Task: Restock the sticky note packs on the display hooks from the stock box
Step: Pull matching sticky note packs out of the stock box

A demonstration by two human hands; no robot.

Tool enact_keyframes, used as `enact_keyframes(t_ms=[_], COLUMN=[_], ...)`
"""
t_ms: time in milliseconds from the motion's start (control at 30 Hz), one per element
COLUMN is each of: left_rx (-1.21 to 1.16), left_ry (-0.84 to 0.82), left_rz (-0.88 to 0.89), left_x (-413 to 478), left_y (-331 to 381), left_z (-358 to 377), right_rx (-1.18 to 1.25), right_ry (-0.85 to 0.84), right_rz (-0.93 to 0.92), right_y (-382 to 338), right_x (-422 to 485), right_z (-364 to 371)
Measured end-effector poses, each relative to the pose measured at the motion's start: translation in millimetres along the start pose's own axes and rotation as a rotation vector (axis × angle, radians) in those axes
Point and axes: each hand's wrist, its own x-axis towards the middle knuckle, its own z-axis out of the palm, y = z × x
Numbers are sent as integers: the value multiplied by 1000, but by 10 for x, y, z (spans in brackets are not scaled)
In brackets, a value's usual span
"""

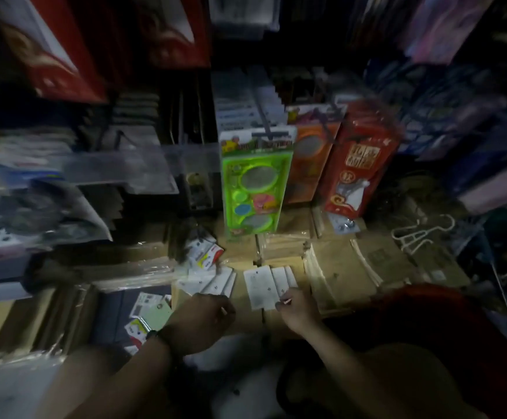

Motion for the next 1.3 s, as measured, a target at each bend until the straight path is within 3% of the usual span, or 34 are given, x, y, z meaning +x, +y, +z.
enact_keyframes(t_ms=[200,367,567,800,933,1033,1167,1300], left_rx=[103,110,150,27,-22,-23,-366,-926], left_ry=[143,20,-50,-184,-164,-75,40,51], left_rz=[-62,-50,-30,-94,-118,-104,-259,-423], left_x=[373,563,732,767,749,756,717,674], left_y=[-316,-153,-44,63,-16,40,194,362], left_z=[530,453,531,505,490,474,467,504], right_rx=[-66,-200,-298,157,359,352,329,311], right_ry=[83,282,305,241,106,48,58,154], right_rz=[51,88,123,212,287,232,65,-101], right_y=[395,474,396,366,331,168,-274,-392], right_x=[687,957,958,1039,1087,981,442,-192], right_z=[491,727,857,936,937,584,-48,-164])
